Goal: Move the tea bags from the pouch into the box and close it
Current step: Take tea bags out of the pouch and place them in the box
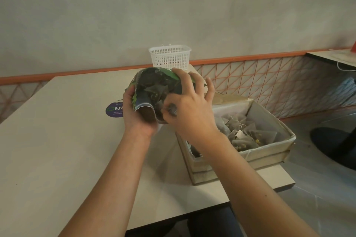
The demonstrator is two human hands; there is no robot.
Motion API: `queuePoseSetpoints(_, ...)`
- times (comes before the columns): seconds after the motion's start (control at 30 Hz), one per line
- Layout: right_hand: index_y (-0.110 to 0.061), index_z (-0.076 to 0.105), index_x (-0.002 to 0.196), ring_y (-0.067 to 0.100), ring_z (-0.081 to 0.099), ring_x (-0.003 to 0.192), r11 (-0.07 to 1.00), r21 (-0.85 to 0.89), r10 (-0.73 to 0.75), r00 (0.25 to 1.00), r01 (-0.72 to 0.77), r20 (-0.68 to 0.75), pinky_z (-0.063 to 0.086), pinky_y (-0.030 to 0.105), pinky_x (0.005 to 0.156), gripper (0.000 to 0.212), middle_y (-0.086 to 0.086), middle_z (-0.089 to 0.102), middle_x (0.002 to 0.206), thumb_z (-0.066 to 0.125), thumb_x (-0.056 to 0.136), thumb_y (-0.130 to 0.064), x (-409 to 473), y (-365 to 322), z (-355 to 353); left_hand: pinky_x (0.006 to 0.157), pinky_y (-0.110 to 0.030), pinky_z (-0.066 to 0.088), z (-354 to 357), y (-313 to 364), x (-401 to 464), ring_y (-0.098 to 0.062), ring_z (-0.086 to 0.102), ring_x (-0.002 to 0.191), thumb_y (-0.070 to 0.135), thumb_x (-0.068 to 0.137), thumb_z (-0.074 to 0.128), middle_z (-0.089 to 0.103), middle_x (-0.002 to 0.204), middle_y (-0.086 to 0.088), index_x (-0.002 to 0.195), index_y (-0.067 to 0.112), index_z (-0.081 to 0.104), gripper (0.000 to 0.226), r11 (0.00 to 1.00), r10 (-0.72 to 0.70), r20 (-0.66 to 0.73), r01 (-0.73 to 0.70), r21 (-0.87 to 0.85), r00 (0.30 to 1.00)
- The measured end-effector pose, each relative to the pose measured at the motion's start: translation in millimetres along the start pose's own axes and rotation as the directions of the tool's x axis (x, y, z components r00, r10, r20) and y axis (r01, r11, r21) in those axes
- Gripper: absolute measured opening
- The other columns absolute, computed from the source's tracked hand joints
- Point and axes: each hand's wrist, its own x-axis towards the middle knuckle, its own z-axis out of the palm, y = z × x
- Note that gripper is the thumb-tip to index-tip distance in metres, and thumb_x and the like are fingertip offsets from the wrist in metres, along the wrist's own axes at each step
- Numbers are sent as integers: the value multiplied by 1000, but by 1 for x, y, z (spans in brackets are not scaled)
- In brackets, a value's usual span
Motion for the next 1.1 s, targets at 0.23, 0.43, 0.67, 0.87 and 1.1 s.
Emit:
queuePoseSetpoints(0.23, -24, 61, 76, 11, 47, 119, 805, 557, 262, 965, -203, -27, 35, 37, 101, 10, -10, 58, 123, 70, 79, -29, 2, 18, -39, 88, -41, 57, -8, 2, 9, -28, 69, 105, 52, 93, 45, 69, 122, -10, 113, 19, 70, 46, 995, -97, 3, 97, -24, 995)
queuePoseSetpoints(0.43, -6, 58, 84, 34, 66, 85, 524, 795, 446, 894, -306, 50, 54, 51, 77, 14, 14, 69, 89, 67, 83, -18, -6, 41, -76, 103, -47, 47, -15, -4, 15, -30, 54, 131, 51, 92, 50, 63, 133, -8, 119, 23, 65, 41, 989, -125, 38, 128, -79, 991)
queuePoseSetpoints(0.67, -11, 56, 89, 25, 63, 70, 409, 811, 538, 828, -419, 156, 55, 28, 60, 5, 18, 68, 88, 61, 89, -8, -22, 73, -88, 107, -45, 44, -16, -8, 17, -30, 56, 127, 50, 96, 43, 59, 130, -7, 123, 21, 59, 43, 994, -110, 63, 111, -19, 992)
queuePoseSetpoints(0.87, -25, 66, 91, 13, 65, 61, 690, 424, 463, 808, -587, 364, 50, 20, 49, 2, 1, 71, 77, 65, 89, -26, -36, 100, -67, 104, -44, 47, -13, -8, 16, -30, 57, 121, 49, 96, 45, 61, 127, -6, 125, 22, 59, 42, 996, -91, 62, 91, -6, 994)
queuePoseSetpoints(1.1, -25, 67, 90, 9, 57, 53, 792, 192, 482, 786, -580, 387, 49, 22, 51, 5, -6, 65, 67, 65, 87, -28, -43, 99, -56, 101, -43, 50, -16, -6, 15, -30, 58, 119, 49, 96, 46, 61, 126, -6, 124, 21, 59, 42, 994, -100, 78, 102, -24, 992)
